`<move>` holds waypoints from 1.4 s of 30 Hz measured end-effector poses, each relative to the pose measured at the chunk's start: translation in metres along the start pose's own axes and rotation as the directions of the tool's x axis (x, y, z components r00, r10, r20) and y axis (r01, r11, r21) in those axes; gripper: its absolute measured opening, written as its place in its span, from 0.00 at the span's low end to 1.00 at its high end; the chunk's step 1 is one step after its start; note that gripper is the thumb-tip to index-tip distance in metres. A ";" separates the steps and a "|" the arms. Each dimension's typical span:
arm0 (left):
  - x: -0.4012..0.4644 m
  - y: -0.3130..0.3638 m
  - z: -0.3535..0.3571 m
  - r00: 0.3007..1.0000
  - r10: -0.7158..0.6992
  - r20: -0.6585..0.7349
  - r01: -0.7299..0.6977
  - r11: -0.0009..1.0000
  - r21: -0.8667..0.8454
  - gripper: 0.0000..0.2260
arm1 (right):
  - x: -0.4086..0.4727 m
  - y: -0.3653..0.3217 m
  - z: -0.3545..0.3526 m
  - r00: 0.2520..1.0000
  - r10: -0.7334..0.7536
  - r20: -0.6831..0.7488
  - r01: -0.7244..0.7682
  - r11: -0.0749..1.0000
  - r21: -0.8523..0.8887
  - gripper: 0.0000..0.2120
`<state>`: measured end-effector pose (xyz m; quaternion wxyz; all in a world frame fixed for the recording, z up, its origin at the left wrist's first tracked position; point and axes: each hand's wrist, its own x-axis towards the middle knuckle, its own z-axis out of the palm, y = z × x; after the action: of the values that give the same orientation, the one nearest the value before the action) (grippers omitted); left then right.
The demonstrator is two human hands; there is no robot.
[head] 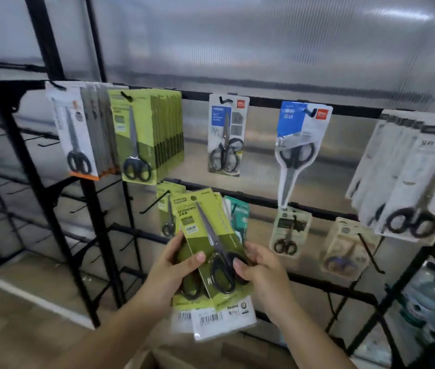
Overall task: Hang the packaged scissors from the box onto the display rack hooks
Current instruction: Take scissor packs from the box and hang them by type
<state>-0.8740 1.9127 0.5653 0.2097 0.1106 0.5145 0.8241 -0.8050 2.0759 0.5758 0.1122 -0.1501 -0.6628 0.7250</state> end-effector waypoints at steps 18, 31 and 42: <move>0.014 0.083 -0.247 0.941 0.037 -0.338 0.000 0.994 0.111 0.31 | 0.073 0.090 0.187 0.973 -0.227 -0.050 0.178 0.868 -0.464 0.30; 0.071 0.118 -0.296 0.990 -0.022 -0.138 0.034 0.996 0.085 0.29 | 0.045 0.133 0.223 0.956 -0.234 -0.177 0.063 0.753 -0.655 0.29; 0.084 0.116 -0.307 0.993 -0.106 -0.052 0.107 0.994 0.012 0.28 | 0.060 0.119 0.249 0.927 -0.297 -0.229 0.047 0.698 -0.715 0.27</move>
<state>-1.0978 1.6603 0.5296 0.2394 0.0633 0.5310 0.8104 -0.9474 1.8551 0.4721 0.2239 -0.2356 -0.8696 0.3718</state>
